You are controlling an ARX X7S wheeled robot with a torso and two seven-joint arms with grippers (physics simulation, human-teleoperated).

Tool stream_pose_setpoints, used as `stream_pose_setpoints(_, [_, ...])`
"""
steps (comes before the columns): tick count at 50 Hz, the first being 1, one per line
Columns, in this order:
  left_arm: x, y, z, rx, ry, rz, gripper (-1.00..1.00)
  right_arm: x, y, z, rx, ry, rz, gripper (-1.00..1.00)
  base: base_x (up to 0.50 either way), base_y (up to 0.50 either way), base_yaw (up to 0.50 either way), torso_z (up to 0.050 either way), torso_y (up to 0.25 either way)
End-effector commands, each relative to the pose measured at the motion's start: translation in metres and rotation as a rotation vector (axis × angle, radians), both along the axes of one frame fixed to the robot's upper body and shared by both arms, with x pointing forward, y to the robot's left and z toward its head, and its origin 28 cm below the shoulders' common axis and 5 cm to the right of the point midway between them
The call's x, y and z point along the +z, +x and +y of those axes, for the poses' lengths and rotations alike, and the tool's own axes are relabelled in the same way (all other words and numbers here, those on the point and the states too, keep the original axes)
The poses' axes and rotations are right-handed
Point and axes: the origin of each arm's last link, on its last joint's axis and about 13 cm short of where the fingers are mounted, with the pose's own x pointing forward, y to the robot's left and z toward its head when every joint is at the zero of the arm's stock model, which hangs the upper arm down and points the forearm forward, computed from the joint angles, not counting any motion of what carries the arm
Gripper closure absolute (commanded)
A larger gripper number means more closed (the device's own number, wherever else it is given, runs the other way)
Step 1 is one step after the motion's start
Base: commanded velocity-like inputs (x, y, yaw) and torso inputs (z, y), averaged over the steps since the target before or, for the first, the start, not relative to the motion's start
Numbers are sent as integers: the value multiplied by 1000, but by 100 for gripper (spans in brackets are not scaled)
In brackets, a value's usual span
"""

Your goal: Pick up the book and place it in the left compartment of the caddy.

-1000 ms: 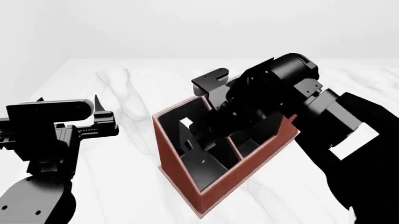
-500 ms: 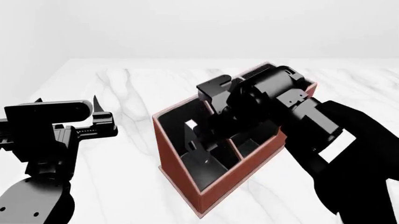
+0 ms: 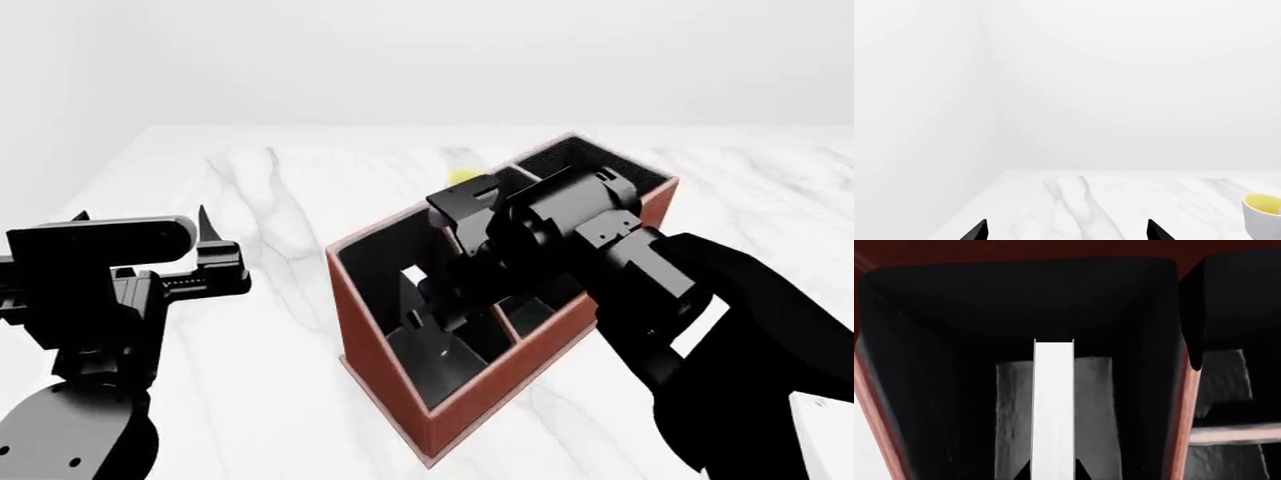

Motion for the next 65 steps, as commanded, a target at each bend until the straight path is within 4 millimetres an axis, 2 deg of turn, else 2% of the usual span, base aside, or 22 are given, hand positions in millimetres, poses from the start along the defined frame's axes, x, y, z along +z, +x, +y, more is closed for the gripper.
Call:
stream_pose_setpoints(1, [2, 0, 1, -5, -25, -15, -100, 8, 0, 9, 38, 40, -19, 100, 0, 0, 0, 0, 0])
stream_pose_setpoints(11, [2, 1, 1, -7, -25, -15, -100, 11, -1, 9, 56, 55, -15, 100, 0, 0, 0, 1, 1])
stream_pose_setpoints(12, [2, 1, 1, -7, -25, -14, -100, 12, 0, 9, 57, 50, -28, -100, 0, 0, 0, 0, 0])
stream_pose_setpoints(32, [1, 0, 1, -6, -27, -16, -100, 24, -2, 7, 42, 47, -58, -100, 0, 0, 0, 0, 0])
stream_pose_setpoints(40, [1, 0, 2, -5, -27, -15, -100, 97, -22, -1, 6, 110, -227, -100, 0, 0, 0, 0, 1])
stream_pose_setpoints(41, [1, -1, 2, -6, -28, -16, -100, 114, -28, -3, 10, 116, -283, -100, 0, 0, 0, 0, 0])
stream_pose_setpoints(45, [1, -1, 1, -7, -28, -17, -100, 142, -43, -7, -1, 138, -345, -100, 0, 0, 0, 0, 0])
stream_pose_setpoints(46, [1, -1, 2, -7, -27, -16, -100, 158, -54, -9, 4, 139, -404, -100, 0, 0, 0, 0, 0])
stream_pose_setpoints(48, [2, -1, 2, -7, -25, -15, -100, 172, -67, -11, 17, 155, -417, -100, 0, 0, 0, 0, 0])
stream_pose_setpoints(51, [3, -1, 2, -8, -24, -16, -100, 181, -84, -16, 13, 171, -435, -100, 0, 0, 0, 0, 0])
stream_pose_setpoints(54, [4, -1, 1, -11, -25, -18, -100, 172, -91, -22, -7, 186, -444, -100, 0, 0, 0, 0, 0])
stream_pose_setpoints(58, [4, -2, 0, -18, -23, -16, -100, 139, -93, -32, -133, 227, -588, -100, 0, 0, 0, 0, 0])
stream_pose_setpoints(59, [4, -3, -1, -21, -22, -19, -100, 115, -93, -39, -186, 241, -725, -100, 0, 0, 0, 0, 0])
stream_pose_setpoints(60, [4, -3, -2, -23, -23, -19, -100, 107, -97, -37, -213, 231, -895, -100, 0, 0, 0, 0, 0])
stream_pose_setpoints(61, [3, -3, -2, -25, -19, -18, -100, 92, -99, -39, -289, 242, -944, -100, 0, 0, 0, 0, 0])
stream_pose_setpoints(63, [3, -3, -3, -35, -20, -23, -100, 74, -105, -40, -305, 285, -965, -100, 0, 0, 0, 0, 0])
stream_pose_setpoints(65, [3, -4, -6, -54, -12, -31, -100, 47, -112, -41, -350, 265, -1096, -100, 0, 0, 0, 0, 0])
